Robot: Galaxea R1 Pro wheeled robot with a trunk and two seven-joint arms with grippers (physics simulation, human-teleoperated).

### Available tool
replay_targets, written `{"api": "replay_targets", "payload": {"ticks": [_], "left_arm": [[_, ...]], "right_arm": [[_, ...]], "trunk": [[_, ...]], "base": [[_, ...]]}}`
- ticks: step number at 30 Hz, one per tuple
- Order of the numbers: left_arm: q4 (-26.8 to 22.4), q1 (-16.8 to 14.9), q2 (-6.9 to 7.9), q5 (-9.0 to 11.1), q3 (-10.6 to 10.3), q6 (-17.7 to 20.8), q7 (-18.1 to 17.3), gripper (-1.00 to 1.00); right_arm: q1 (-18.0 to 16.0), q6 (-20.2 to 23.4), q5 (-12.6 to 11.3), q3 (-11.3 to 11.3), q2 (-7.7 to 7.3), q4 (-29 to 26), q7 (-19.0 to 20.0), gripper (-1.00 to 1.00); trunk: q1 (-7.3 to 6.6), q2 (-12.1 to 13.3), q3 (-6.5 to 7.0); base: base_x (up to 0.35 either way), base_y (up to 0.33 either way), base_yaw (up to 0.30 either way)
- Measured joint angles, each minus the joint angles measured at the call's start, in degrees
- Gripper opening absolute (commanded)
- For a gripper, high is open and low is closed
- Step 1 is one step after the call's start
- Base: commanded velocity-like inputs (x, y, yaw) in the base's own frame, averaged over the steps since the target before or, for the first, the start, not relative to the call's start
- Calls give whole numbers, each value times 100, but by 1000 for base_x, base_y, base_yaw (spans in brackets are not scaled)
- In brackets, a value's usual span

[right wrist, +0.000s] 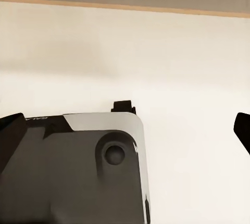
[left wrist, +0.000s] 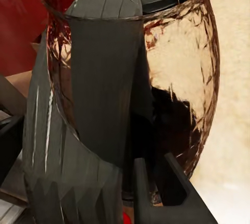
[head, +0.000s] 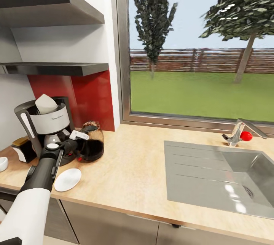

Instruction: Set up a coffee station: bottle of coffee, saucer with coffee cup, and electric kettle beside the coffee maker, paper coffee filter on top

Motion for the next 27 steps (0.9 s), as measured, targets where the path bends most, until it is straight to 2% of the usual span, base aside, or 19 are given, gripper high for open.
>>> {"api": "replay_targets", "payload": {"ticks": [9,10,27], "left_arm": [[202,-11,1,12,10,-25,-5,-100],[203,-12,1,12,11,-25,-5,100],[276,-9,9,12,27,-5,-9,100]], "right_arm": [[-1,0,0,0,0,0,0,100],[-1,0,0,0,0,0,0,100],[0,0,0,0,0,0,0,100]], "trunk": [[-1,-4,2],[-1,-4,2],[0,-1,1]], "base": [[0,0,0],[0,0,0],[0,0,0]]}}
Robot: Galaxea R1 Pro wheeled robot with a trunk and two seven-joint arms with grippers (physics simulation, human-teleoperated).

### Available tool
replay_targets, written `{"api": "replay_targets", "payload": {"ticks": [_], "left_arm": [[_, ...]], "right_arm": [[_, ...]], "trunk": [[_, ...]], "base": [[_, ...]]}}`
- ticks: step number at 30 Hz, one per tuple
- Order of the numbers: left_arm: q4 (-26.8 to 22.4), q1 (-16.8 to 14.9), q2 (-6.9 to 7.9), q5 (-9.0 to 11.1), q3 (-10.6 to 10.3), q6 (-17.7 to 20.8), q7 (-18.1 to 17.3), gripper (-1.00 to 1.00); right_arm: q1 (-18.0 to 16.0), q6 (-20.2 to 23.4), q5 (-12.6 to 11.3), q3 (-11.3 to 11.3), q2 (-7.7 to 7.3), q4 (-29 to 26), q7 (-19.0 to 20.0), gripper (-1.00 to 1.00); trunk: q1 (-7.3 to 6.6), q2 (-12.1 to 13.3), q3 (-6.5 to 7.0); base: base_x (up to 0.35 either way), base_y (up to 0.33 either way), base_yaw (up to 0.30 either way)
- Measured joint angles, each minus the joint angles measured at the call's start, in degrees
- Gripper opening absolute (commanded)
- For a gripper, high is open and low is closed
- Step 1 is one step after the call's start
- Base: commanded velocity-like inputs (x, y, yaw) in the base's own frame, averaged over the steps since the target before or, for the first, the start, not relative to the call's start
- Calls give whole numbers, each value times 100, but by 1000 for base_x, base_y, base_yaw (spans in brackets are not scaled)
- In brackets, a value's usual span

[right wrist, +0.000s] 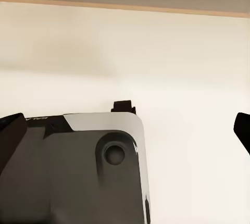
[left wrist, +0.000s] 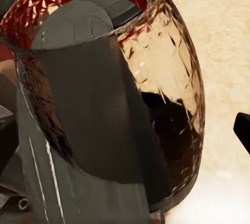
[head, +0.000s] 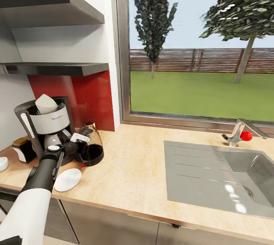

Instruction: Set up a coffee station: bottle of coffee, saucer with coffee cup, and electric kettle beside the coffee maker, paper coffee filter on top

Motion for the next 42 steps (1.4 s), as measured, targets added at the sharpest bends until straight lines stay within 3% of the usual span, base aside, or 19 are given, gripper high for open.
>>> {"api": "replay_targets", "payload": {"ticks": [11,17,32,42], "left_arm": [[-71,-1,8,-9,-4,0,8,100],[-68,-2,9,-7,-9,0,9,100],[-68,-1,15,139,-26,-9,9,100],[-68,-1,16,144,-28,-9,9,100]], "right_arm": [[0,0,1,0,0,0,0,100],[1,0,1,0,0,0,0,100],[1,0,3,0,0,0,0,100],[0,0,0,0,0,0,0,100]], "trunk": [[0,0,0],[3,0,0],[1,0,0],[3,1,0]], "base": [[-4,0,0],[-238,0,0],[-58,0,0],[-266,0,0]]}}
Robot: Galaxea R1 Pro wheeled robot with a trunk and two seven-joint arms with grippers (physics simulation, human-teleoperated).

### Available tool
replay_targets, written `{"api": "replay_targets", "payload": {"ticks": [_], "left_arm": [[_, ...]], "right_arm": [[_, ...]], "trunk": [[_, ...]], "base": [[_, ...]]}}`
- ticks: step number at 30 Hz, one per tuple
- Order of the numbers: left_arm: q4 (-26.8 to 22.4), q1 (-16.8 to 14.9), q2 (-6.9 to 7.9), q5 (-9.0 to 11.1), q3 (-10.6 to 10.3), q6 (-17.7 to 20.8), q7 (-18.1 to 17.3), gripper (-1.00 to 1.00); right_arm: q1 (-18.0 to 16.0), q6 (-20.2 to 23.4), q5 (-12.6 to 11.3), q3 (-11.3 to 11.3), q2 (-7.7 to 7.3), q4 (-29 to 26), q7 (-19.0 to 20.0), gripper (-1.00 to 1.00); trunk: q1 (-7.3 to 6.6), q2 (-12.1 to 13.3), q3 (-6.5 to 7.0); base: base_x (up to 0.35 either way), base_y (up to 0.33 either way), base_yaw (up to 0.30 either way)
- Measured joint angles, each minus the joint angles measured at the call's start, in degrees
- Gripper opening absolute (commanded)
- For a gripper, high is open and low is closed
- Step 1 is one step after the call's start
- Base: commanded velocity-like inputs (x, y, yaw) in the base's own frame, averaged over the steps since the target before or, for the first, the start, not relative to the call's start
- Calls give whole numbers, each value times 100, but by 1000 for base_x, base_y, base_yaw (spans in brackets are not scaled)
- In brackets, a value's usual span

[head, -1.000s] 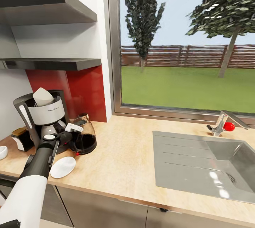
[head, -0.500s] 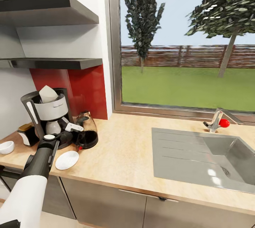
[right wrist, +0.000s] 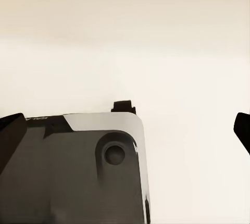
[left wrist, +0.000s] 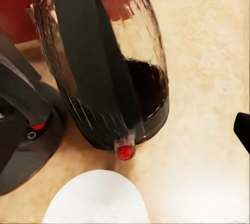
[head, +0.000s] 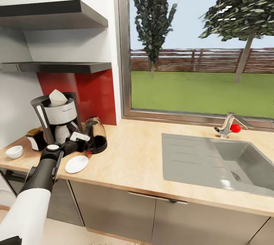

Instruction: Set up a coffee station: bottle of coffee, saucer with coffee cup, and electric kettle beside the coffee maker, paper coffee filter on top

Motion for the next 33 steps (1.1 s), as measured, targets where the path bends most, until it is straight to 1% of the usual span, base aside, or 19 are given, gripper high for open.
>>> {"api": "replay_targets", "payload": {"ticks": [10,12,13,15,16,17,18,19,20,21,22,23,25,27,28,29,30,32,33], "left_arm": [[21,8,19,5,3,-11,-4,100],[23,10,24,7,31,-14,-10,100],[20,22,25,8,87,-16,-22,100],[0,88,27,22,238,-22,-49,100],[-12,148,28,53,372,-39,-66,100],[-21,211,30,115,528,-84,-82,100],[-24,247,31,160,608,-127,-91,100],[-28,320,37,257,755,-260,-110,100],[-30,403,44,360,888,-451,-135,100],[-31,455,46,411,951,-566,-148,100],[-32,570,57,488,1060,-811,-166,100],[-34,639,62,526,1114,-946,-172,100],[-45,847,72,599,1261,-1353,-185,100],[-91,1125,77,668,1512,-1895,-189,100],[-105,1202,74,704,1596,-2023,-190,100],[-130,1346,67,790,1777,-2250,-193,100],[-141,1427,60,848,1877,-2365,-195,100],[-165,1718,42,1095,2242,-2739,-204,100],[-166,1797,39,1168,2322,-2821,-206,100]], "right_arm": [[0,0,2,3,0,0,0,100],[1,0,1,1,0,0,0,100],[1,0,0,2,0,0,0,100],[1,0,0,4,2,0,0,100],[1,0,0,5,4,0,0,100],[1,0,0,7,8,0,0,100],[1,0,-2,7,9,0,0,100],[1,0,-5,8,14,0,-2,100],[1,0,-6,8,18,0,-3,100],[1,0,-7,8,20,0,-4,100],[1,0,-8,8,22,0,-6,100],[1,0,-8,8,23,-2,-7,100],[0,0,-10,8,26,-5,-7,100],[0,-4,-13,9,31,-7,-8,100],[1,-5,-14,8,32,-6,-9,100],[1,-6,-15,9,33,-6,-9,100],[1,-6,-16,8,34,-5,-9,100],[1,-7,-17,9,34,-8,-9,100],[1,-7,-17,8,35,-8,-9,100]], "trunk": [[0,0,0],[0,0,0],[0,0,0],[0,0,0],[0,0,0],[-1,-1,0],[-1,0,0],[-2,-1,0],[-3,0,-1],[-3,0,0],[-3,-1,-1],[-3,0,0],[-3,0,0],[-4,-1,-1],[-3,0,0],[-4,-1,-1],[-3,-1,-1],[-4,-1,-1],[-3,-1,-1]], "base": [[-327,0,0],[-328,0,0],[-328,0,0],[-317,0,0],[-229,0,0],[-183,0,0],[-117,0,0],[-75,0,0],[-60,0,0],[-38,0,0],[-31,0,0],[-20,0,0],[-13,0,0],[-6,0,0],[-3,0,0],[-3,0,0],[-2,0,0],[-1,0,0],[0,0,0]]}}
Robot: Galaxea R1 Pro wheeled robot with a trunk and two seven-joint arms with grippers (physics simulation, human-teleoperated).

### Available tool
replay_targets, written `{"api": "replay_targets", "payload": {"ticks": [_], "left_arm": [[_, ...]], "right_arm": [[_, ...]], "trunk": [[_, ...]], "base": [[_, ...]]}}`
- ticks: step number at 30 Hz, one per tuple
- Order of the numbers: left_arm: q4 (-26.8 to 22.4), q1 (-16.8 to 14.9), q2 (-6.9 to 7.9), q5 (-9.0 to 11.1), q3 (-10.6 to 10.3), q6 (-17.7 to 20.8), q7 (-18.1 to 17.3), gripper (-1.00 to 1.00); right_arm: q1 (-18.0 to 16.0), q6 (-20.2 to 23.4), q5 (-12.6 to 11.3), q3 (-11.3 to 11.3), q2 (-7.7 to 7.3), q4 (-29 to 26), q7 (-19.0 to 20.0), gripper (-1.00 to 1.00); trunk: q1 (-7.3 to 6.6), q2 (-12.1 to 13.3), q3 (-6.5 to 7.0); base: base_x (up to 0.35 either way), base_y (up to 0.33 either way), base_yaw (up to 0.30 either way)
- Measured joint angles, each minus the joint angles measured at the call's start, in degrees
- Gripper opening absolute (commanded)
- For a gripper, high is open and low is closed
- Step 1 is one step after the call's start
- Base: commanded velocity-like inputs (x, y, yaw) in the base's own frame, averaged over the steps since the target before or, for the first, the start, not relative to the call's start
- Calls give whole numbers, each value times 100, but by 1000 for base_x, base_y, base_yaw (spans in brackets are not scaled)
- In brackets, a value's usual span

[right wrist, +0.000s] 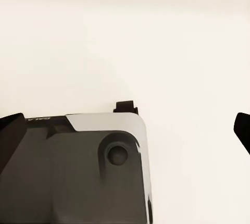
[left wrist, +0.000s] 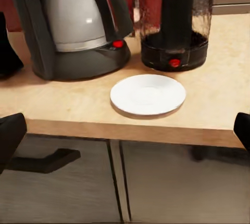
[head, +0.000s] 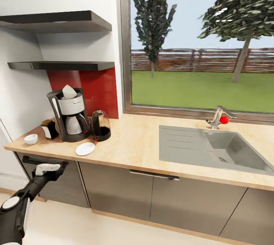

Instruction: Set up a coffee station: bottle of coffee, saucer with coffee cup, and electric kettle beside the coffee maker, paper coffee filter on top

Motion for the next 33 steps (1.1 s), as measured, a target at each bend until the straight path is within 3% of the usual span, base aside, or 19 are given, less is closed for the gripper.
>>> {"api": "replay_targets", "payload": {"ticks": [2,5,11,15,18,21,23,24,29,33], "left_arm": [[12,277,-14,240,212,-239,-1,100],[2,674,-23,441,322,-355,0,100],[94,1534,-21,663,378,-405,25,100],[284,2001,-23,656,369,-387,51,100],[486,2296,-23,490,364,-347,67,100],[799,2545,-23,101,376,-318,75,100],[1182,2683,-8,-272,382,-289,125,100],[1305,2707,1,-350,383,-277,147,100],[2355,2788,26,-885,363,-145,568,100],[2907,2792,9,-1313,335,113,1019,100]], "right_arm": [[0,0,0,0,0,-1,0,100],[0,0,-1,0,0,-3,0,100],[0,-1,-1,0,10,-9,0,100],[0,5,8,6,20,-10,0,100],[0,7,7,12,44,-10,3,100],[-1,7,8,12,94,-10,7,100],[-1,7,8,11,112,-14,8,100],[-1,7,8,10,114,-15,8,100],[-2,7,13,10,122,-11,9,100],[-1,7,21,9,123,-3,18,100]], "trunk": [[0,0,0],[0,0,-1],[0,0,-1],[0,0,0],[0,0,0],[0,0,0],[0,0,0],[0,0,0],[0,0,0],[0,0,0]], "base": [[0,0,0],[0,0,0],[0,0,0],[0,0,0],[0,0,0],[0,0,0],[0,0,0],[0,0,0],[0,0,0],[0,0,0]]}}
